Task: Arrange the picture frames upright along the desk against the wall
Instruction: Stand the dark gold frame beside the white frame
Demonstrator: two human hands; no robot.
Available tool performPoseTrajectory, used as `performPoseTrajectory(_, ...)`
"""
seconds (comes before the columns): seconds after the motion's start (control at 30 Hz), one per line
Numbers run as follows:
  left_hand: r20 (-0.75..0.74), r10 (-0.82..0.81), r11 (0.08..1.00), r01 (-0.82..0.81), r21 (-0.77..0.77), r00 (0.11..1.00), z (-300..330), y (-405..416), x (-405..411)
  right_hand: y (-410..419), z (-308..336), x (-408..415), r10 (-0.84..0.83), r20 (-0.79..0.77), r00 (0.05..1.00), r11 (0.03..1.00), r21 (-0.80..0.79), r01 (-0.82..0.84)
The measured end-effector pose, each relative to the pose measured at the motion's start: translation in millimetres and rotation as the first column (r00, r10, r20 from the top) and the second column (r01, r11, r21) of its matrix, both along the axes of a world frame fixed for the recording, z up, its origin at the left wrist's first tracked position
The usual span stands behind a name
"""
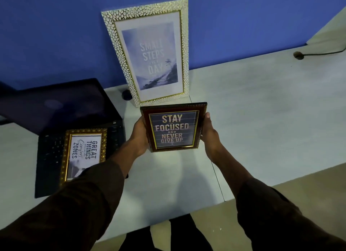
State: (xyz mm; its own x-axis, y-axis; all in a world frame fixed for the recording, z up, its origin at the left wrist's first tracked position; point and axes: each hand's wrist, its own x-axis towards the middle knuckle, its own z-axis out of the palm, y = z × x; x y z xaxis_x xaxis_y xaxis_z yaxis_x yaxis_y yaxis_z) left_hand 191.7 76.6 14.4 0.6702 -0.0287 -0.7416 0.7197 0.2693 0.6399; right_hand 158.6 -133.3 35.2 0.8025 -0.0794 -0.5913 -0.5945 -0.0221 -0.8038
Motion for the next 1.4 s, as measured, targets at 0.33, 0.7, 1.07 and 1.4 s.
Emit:
performPoseTrajectory(0.33,0.029,0.033,0.995,-0.035,0.098,0.999,-11,-4,-1,-8,3,10,0.049,-0.082,0.995,0.998,0.040,-0.045)
performPoseTrajectory(0.7,0.006,0.031,0.984,-0.031,0.177,1.000,-5,19,-41,-14,-30,-27,-0.194,-0.077,0.978,0.981,-0.009,0.194)
performPoseTrajectory(1.07,0.126,0.015,0.988,-0.034,0.151,0.992,7,123,-152,70,-26,-141,-0.310,-0.095,0.946,0.950,-0.010,0.311)
performPoseTrajectory(1.4,0.134,0.128,0.953,-0.160,0.258,0.983,44,268,-251,223,1,-177,0.022,-0.014,1.000,0.999,0.037,-0.021)
